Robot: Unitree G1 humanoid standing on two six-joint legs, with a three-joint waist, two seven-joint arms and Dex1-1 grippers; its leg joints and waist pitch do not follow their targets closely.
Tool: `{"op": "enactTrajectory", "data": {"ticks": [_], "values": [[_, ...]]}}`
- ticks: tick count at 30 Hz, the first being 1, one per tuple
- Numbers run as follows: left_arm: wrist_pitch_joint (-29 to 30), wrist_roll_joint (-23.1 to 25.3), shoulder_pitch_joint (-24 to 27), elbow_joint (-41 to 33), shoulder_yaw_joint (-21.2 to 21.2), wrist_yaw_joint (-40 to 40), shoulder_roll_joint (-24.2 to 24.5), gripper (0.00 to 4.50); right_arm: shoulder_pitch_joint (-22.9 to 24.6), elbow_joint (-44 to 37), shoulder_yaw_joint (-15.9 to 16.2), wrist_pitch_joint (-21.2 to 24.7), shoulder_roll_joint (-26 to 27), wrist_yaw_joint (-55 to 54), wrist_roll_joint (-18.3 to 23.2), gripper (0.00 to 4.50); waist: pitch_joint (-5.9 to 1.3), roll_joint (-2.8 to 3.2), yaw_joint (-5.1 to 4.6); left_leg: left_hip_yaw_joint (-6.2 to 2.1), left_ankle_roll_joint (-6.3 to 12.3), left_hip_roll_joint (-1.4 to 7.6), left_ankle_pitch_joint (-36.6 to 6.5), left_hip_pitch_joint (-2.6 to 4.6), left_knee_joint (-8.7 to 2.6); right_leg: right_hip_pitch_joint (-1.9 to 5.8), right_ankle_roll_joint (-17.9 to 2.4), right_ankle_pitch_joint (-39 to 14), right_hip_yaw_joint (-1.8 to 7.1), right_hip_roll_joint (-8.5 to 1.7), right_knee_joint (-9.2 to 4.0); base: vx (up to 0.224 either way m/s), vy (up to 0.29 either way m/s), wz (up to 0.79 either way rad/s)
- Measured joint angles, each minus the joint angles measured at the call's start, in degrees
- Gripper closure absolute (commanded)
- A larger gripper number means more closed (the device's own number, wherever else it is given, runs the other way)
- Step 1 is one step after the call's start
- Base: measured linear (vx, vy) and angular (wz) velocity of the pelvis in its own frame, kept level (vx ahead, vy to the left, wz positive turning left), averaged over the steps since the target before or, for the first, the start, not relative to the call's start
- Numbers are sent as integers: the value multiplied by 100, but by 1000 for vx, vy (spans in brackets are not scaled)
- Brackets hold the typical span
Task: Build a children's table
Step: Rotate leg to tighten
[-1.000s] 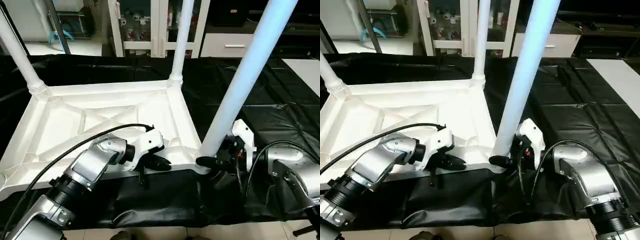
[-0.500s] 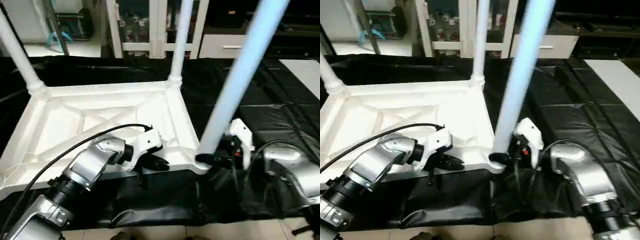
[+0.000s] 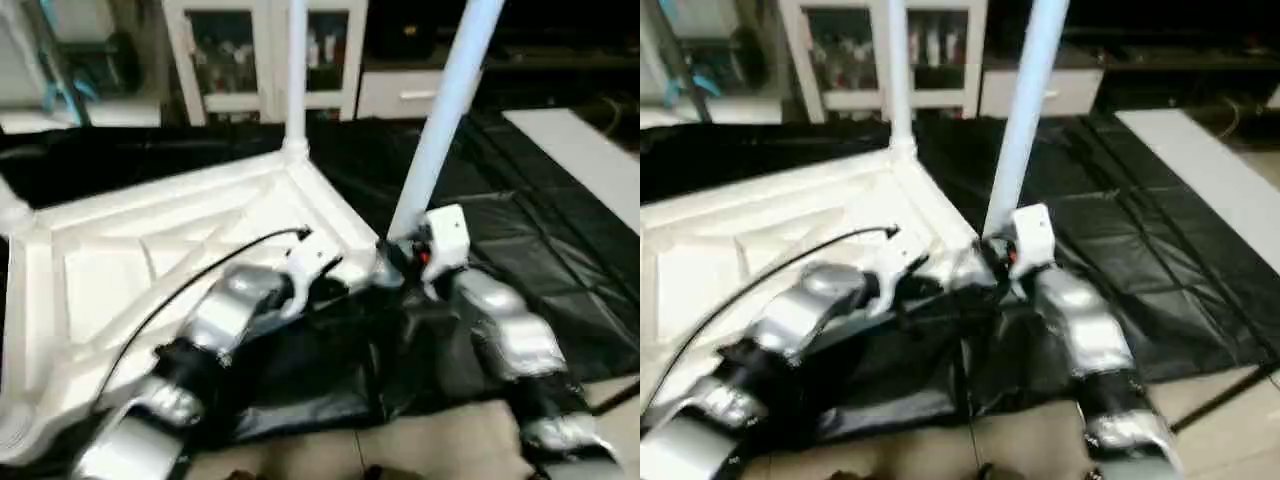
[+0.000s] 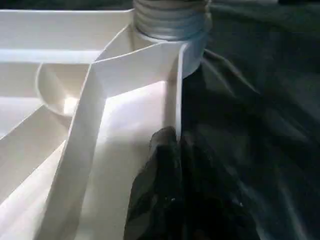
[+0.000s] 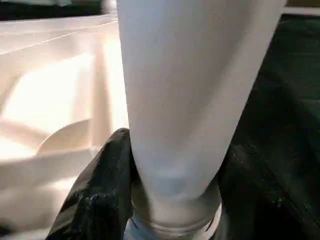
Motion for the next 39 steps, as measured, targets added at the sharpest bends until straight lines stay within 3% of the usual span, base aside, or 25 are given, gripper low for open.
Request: {"op": "enactTrajectory", "data": {"ticks": [1,2,3,4,5,7,14,16,18,21,25,32,39], "values": [[-68,13,-42,98,71,167,-88,450,-217,263,0,-104,88,-219,-67,247,-3,5,2,13,-20,-21,-18,-3,73,-87,248,-47,105,-12,10,26,-91,-10],[-97,2,-78,200,124,281,-156,450,-376,510,1,-210,172,-424,-141,247,1,10,53,-174,-118,-37,-206,-28,291,-141,251,-47,81,-23,7,26,-91,-10],[-114,-16,-136,328,166,401,-213,450,-523,744,-17,-337,279,-670,-180,248,-69,171,111,-577,-90,-85,-234,-53,476,-143,250,-43,-39,-28,-14,66,26,-36],[-130,-23,-192,383,175,495,-298,450,-590,854,-64,-441,318,-814,-198,248,-124,278,102,-649,-251,-81,-273,-66,436,-173,227,9,-124,-37,-26,70,39,-3],[-223,-29,-261,512,209,665,-405,450,-771,1136,-157,-594,400,-1017,-211,249,-114,238,40,-605,-246,-58,-209,-82,386,-200,177,127,-60,21,-95,70,39,-3],[-313,-26,-326,653,213,797,-435,450,-1000,1523,-250,-753,548,-1322,-229,250,-113,218,-8,-557,-222,-32,-157,-85,309,-201,36,245,-1,86,-193,-21,-3,12],[-534,60,-373,798,215,750,-379,450,-1182,2053,-403,-1351,707,-1429,-262,251,-108,217,-37,-494,-219,6,-153,-79,218,-183,36,308,3,106,-345,0,0,0],[-567,63,-346,730,178,635,-296,450,-1108,1994,-429,-1451,703,-1257,-239,196,-108,217,-32,-473,-207,19,-143,-82,202,-188,46,335,2,106,-361,0,0,0],[-628,66,-284,610,130,494,-146,450,-907,1720,-413,-1489,700,-924,-188,180,-108,222,-45,-447,-208,40,-142,-75,201,-193,65,348,3,111,-358,0,0,0],[-749,53,-52,225,100,70,175,450,-356,839,-219,-1297,522,-279,-50,149,-97,237,-37,-439,-211,59,-139,-76,195,-206,80,339,-1,124,-358,0,0,0],[-784,13,141,-215,-19,-564,549,450,14,-101,37,-713,31,549,145,126,-82,265,13,-415,-209,66,-138,-79,194,-211,86,332,4,122,-365,0,0,0],[-670,-311,489,-1212,-436,-2326,1438,450,920,-2213,547,504,-1622,2787,710,59,-52,317,305,-390,-206,64,-141,-75,187,-193,83,330,12,111,-396,0,0,0],[-435,-413,560,-1578,-619,-2964,1691,450,1562,-3177,852,1008,-2765,4121,948,59,-45,333,328,-362,-205,63,-140,-60,179,-180,85,329,38,108,-404,0,0,0]]}}
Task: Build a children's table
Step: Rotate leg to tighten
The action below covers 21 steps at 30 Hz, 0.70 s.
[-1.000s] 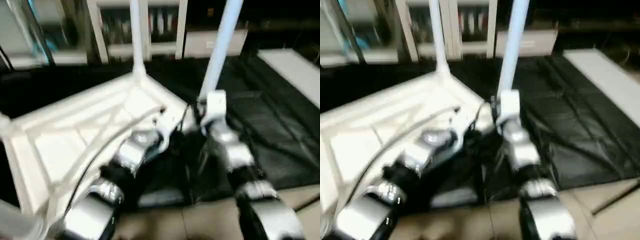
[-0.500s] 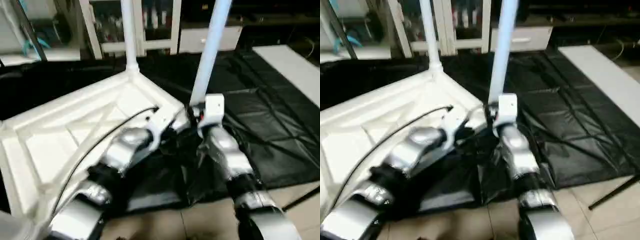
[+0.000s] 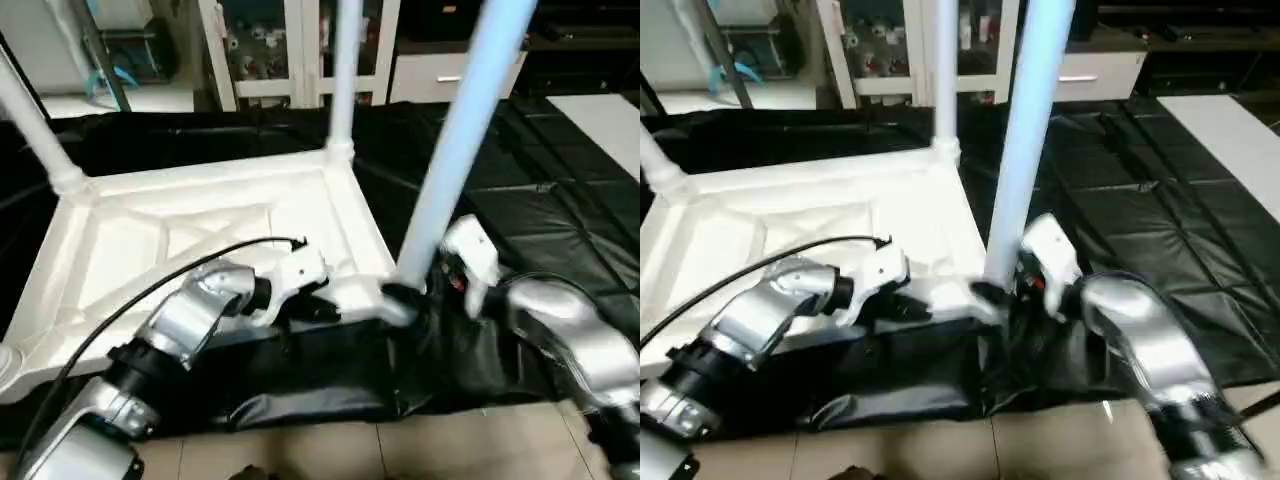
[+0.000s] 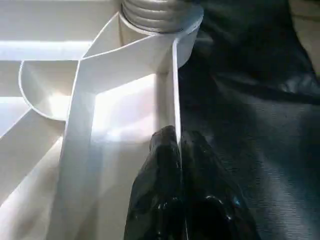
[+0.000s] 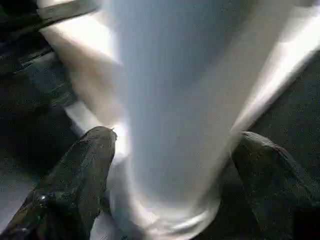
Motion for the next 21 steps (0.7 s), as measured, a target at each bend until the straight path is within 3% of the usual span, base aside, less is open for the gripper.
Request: {"op": "enactTrajectory", "data": {"ticks": [5,6,10,11,15,21], "values": [[114,-6,15,-123,-56,-169,79,450,79,-215,11,233,-207,319,94,59,-2,2,-12,1,0,2,1,2,-1,-1,0,0,0,1,3,0,0,0],[126,-6,16,-131,-57,-177,84,450,78,-211,11,239,-188,317,94,86,-2,2,-12,1,0,2,1,2,-1,0,0,0,0,1,3,0,0,0],[166,-3,26,-182,-58,-220,104,450,42,-165,-34,246,-26,279,98,98,-3,4,-17,0,0,1,1,1,-1,-1,0,0,0,1,2,0,0,0],[190,-3,34,-209,-59,-220,104,450,38,-165,-34,246,-8,280,107,126,-3,4,-14,0,1,1,0,0,-1,-1,0,0,-1,1,1,0,0,0],[216,-3,58,-267,-61,-250,132,450,38,-164,-57,261,6,285,117,143,-3,3,-7,0,2,1,0,-1,-1,-2,0,0,-1,1,1,0,0,0],[240,-3,72,-285,-62,-289,144,450,37,-135,-74,265,10,296,129,210,-3,4,-4,1,6,1,4,1,0,0,0,0,-1,1,3,0,0,0]]}}
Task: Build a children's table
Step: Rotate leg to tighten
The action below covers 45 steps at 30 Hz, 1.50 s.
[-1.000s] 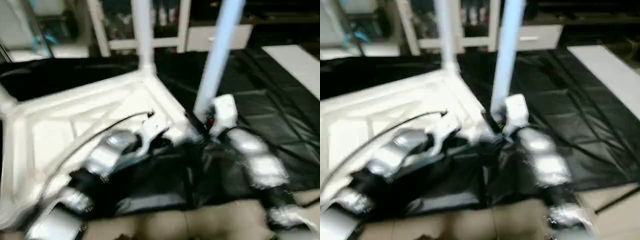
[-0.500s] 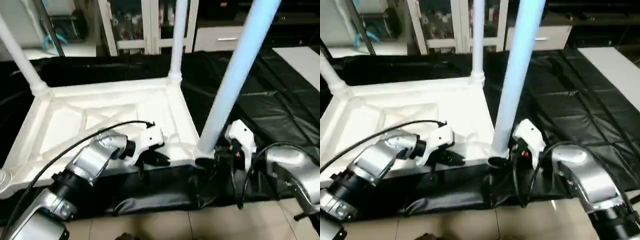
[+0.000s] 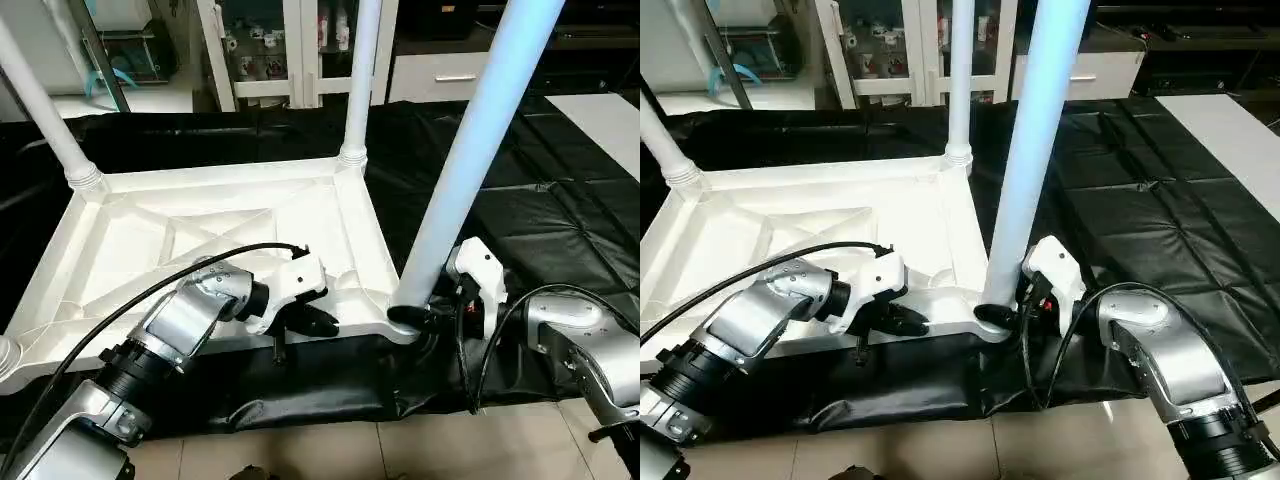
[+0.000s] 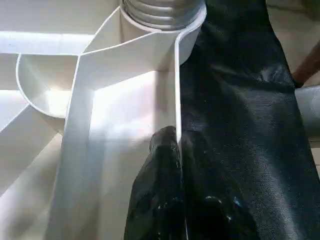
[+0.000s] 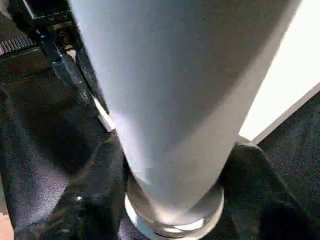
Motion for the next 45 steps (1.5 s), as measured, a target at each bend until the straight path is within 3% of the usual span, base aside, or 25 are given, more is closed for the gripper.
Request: {"op": "enactTrajectory", "data": {"ticks": [5,12,15,20,22,27,34,38,40,44,45], "values": [[9,1,0,-2,2,-11,1,450,-11,-1,-4,-22,2,20,-28,238,0,0,-1,0,1,0,1,0,0,0,0,0,0,0,1,0,0,0],[41,3,-1,-2,18,-11,-5,450,-11,52,-38,-47,135,-25,-55,243,-2,-1,-24,0,4,0,3,5,1,1,0,0,0,0,8,0,0,0],[-4,105,-50,193,130,346,-140,450,-171,413,-131,-124,651,-586,-199,243,-2,-2,-77,0,3,0,9,15,14,0,-4,3,5,0,32,0,0,0],[-123,350,-385,1084,391,1529,-829,450,-701,1432,-468,-394,1853,-2583,-647,244,-7,-18,-221,0,-1,-5,10,41,21,5,12,-2,19,2,47,0,0,0],[-125,365,-439,1222,412,1784,-974,450,-836,1644,-486,-458,2055,-3119,-693,245,-8,-20,-261,-5,-2,-10,10,46,20,6,26,-10,20,2,42,0,0,0],[-254,512,-869,2136,600,2771,-1570,450,-1649,3165,-638,-1332,3021,-4898,-1241,246,-9,-11,-388,-11,-2,-22,10,56,22,10,28,-11,26,0,28,0,0,0],[-555,657,-1184,2839,673,3460,-1965,450,-2371,4541,-968,-2137,3580,-6386,-1381,250,-12,2,-386,-16,0,-27,9,50,16,38,5,5,25,2,-34,0,0,0],[-738,658,-1188,2908,711,3470,-1968,450,-2448,4904,-1142,-2691,3653,-6287,-1445,250,-13,1,-381,-15,1,-30,9,42,16,37,-41,38,25,1,-44,0,0,0],[-814,655,-1187,2912,712,3457,-1947,450,-2446,4934,-1210,-2841,3641,-6111,-1434,195,-12,1,-375,-15,2,-28,9,24,16,24,-45,53,23,1,-43,0,0,0],[-1006,652,-1135,2836,742,3352,-1791,450,-2165,4493,-1199,-2926,3646,-5563,-1210,172,-7,15,-375,-16,8,-16,10,-11,8,-17,-44,72,8,7,-40,0,0,0],[-1020,644,-1102,2789,758,3310,-1762,450,-2109,4413,-1162,-2920,3625,-5471,-1187,148,-5,18,-375,-17,9,-14,11,-13,3,-22,-44,72,5,8,-41,0,0,0]]}}
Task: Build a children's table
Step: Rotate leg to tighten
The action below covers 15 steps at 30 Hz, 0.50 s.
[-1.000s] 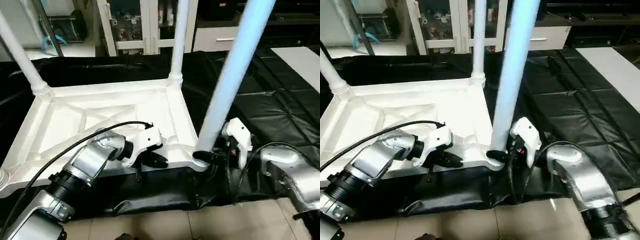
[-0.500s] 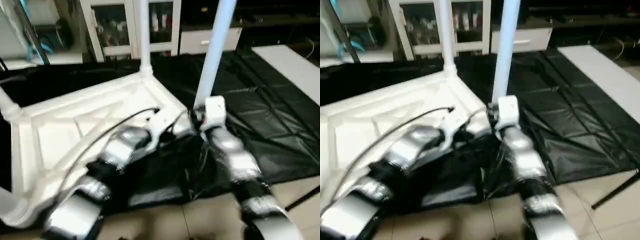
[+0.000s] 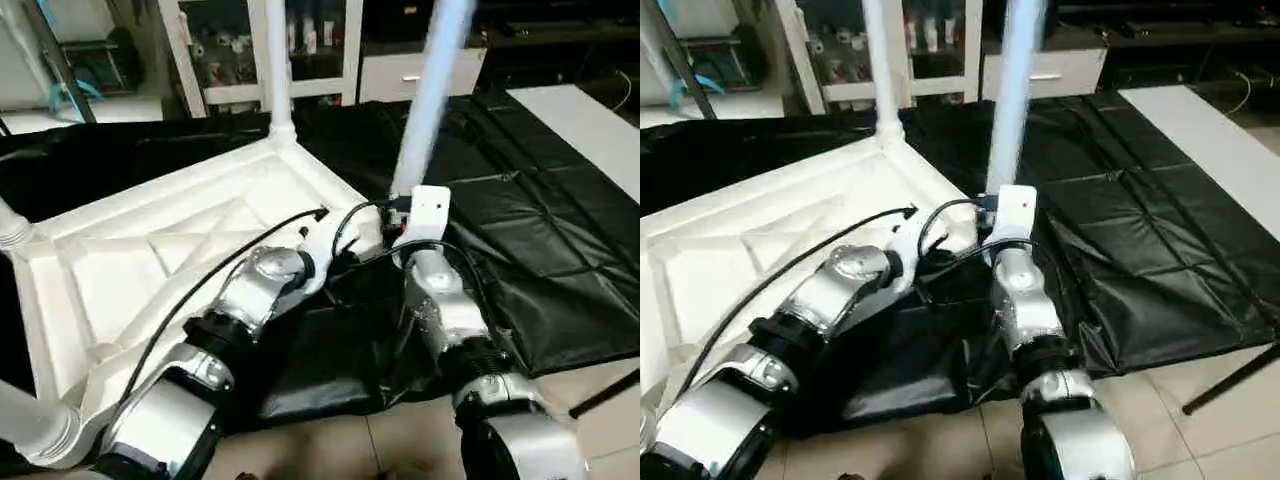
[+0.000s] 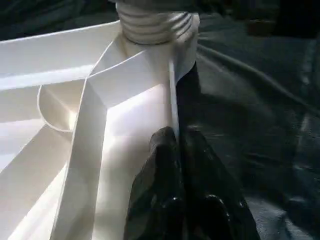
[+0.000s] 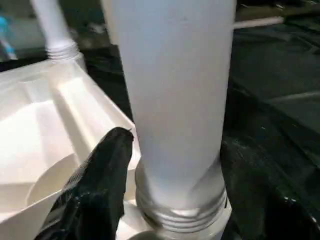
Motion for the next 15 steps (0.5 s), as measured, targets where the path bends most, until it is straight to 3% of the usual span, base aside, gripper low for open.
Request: {"op": "enactTrajectory", "data": {"ticks": [4,8,12,15], "values": [[-6,-17,161,-293,-8,-264,157,450,400,-863,150,436,-287,633,216,128,5,9,17,0,36,5,22,-2,-22,-6,4,-4,-11,3,-5,0,0,0],[-26,-70,329,-585,-44,-742,447,450,848,-1928,267,1125,-1016,1756,496,92,12,19,42,2,33,5,22,2,-29,-2,5,-5,-12,2,-11,0,0,0],[-23,-119,430,-779,-99,-1176,670,450,1113,-2564,331,1550,-1570,2516,682,59,12,20,68,2,12,4,11,10,-30,2,5,-5,-11,1,-7,0,0,0],[47,-195,544,-1066,-198,-1626,856,450,1341,-3011,557,1856,-2036,3171,859,49,13,30,92,3,11,4,11,11,-33,2,5,-5,-10,1,-8,0,0,0]]}}
